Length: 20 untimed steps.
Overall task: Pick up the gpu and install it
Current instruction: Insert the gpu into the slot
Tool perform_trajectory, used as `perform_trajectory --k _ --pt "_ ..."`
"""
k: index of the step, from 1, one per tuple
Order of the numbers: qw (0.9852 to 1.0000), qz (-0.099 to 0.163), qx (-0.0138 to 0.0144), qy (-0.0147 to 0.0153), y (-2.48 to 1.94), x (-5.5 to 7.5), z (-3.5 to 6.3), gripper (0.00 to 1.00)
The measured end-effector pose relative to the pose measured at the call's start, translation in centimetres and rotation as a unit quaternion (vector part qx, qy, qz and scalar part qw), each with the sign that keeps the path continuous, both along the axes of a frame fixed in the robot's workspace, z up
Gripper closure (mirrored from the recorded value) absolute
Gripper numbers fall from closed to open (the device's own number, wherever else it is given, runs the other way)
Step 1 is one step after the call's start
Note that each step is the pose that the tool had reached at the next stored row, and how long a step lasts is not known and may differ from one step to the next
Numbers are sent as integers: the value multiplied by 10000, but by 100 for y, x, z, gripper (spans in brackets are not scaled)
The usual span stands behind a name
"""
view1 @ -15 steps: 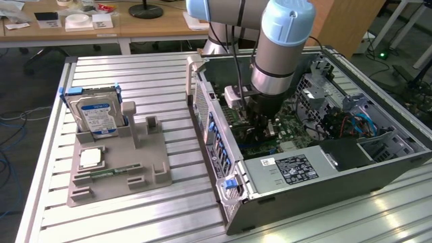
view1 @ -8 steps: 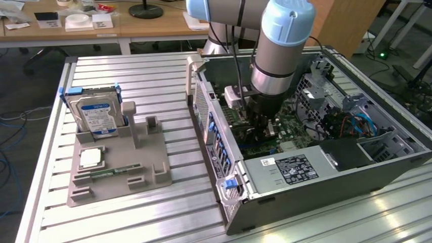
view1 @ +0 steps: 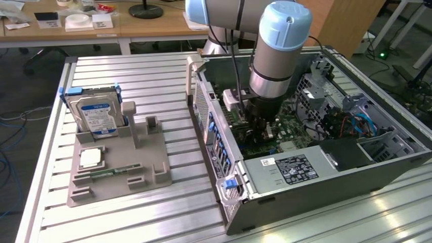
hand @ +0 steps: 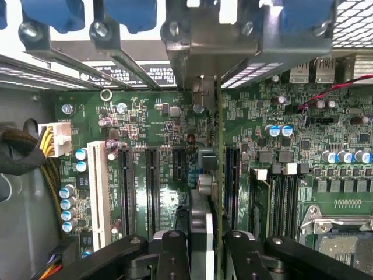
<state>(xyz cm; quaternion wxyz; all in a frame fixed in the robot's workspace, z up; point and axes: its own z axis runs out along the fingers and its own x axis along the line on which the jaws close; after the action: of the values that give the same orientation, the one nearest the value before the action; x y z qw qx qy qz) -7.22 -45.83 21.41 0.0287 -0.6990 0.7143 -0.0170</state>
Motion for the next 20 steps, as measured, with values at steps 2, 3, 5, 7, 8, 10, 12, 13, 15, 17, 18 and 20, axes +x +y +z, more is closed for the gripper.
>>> perform_trajectory --k 2,3,5,7,8,10,12,13,15,17,18,20 --pt "10000 0 0 -2 0 -1 0 72" --pt "10000 -1 10 -10 2 -2 -4 72" --pt "10000 -1 4 -18 2 -1 8 71" --pt "10000 0 2 -23 1 -1 69 65" --pt "10000 0 2 -26 0 -1 109 65" --pt "10000 0 1 -27 0 -1 202 65" --pt "10000 0 1 -28 0 -2 292 65" --pt "10000 0 0 -28 0 -2 337 65" --pt "10000 0 1 -28 0 -2 427 65" --pt "10000 0 1 -28 0 -2 520 65" --pt "10000 0 0 -27 0 -2 565 65" --pt "10000 0 0 -28 0 -2 621 65"
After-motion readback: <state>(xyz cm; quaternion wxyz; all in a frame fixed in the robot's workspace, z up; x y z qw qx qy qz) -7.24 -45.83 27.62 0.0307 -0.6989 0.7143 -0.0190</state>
